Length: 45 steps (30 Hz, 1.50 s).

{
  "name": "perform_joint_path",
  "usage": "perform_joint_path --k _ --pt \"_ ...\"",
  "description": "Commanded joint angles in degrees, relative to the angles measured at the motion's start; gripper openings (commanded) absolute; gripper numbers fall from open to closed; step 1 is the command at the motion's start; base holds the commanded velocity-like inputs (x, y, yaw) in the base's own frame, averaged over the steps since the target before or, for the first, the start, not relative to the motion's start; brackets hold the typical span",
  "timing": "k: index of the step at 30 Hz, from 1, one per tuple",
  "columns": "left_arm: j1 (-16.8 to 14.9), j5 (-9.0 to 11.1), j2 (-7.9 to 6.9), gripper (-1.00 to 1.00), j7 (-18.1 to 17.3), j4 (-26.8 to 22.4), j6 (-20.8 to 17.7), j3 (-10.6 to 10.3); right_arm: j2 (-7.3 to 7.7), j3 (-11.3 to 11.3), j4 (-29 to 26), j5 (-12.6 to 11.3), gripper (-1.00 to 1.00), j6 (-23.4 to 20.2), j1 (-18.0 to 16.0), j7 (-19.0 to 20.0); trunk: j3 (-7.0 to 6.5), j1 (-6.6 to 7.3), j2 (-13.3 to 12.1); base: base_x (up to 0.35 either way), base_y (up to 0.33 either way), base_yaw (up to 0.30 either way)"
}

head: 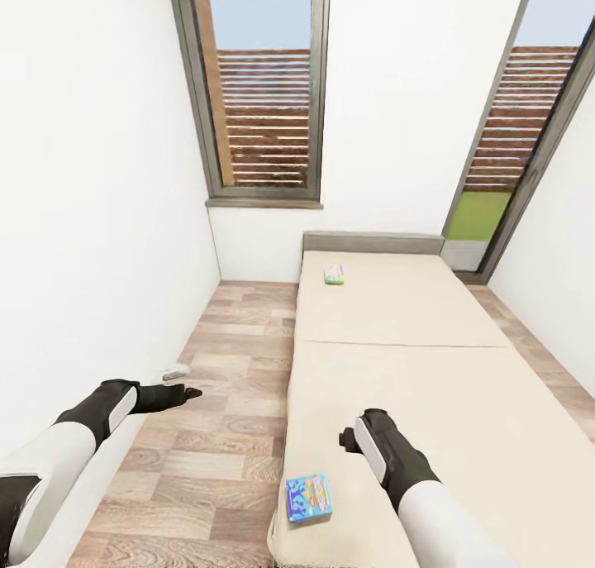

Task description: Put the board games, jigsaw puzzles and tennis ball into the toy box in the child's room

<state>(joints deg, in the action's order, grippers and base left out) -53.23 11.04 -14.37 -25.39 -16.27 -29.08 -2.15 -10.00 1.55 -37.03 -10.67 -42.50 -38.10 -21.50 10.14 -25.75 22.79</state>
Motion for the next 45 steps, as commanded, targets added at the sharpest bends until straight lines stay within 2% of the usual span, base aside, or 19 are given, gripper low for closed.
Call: perform_joint_path --k 1,19,32,45 --pt "-0.03 0.56 -0.04 1.00 0.02 -0.07 -0.46 -0.22 0.00 0.35 -0.06 -0.59 1.00 -0.12 -0.04 -0.56 0.22 -0.03 0.13 0.000 0.000 0.000" --pt "-0.03 0.56 0.08 1.00 0.02 -0.16 -0.06 -0.21 0.00 1.15 -0.63 -0.65 1.00 -0.30 -0.05 -0.52 1.93 -0.03 0.13 0.000 0.000 0.000" --pt "-0.03 0.56 0.07 1.00 0.00 -0.16 0.98 -0.26 0.03 0.59 -0.51 -1.22 1.00 -0.22 -0.04 -0.38 3.16 -0.03 0.13 0.000 0.000 0.000" --pt "-0.03 0.56 0.05 1.00 -0.01 -0.16 1.03 -0.22 0.07 0.40 -0.35 -1.36 1.00 1.96 -0.04 -0.39 4.39 -0.03 0.13 0.000 0.000 0.000"
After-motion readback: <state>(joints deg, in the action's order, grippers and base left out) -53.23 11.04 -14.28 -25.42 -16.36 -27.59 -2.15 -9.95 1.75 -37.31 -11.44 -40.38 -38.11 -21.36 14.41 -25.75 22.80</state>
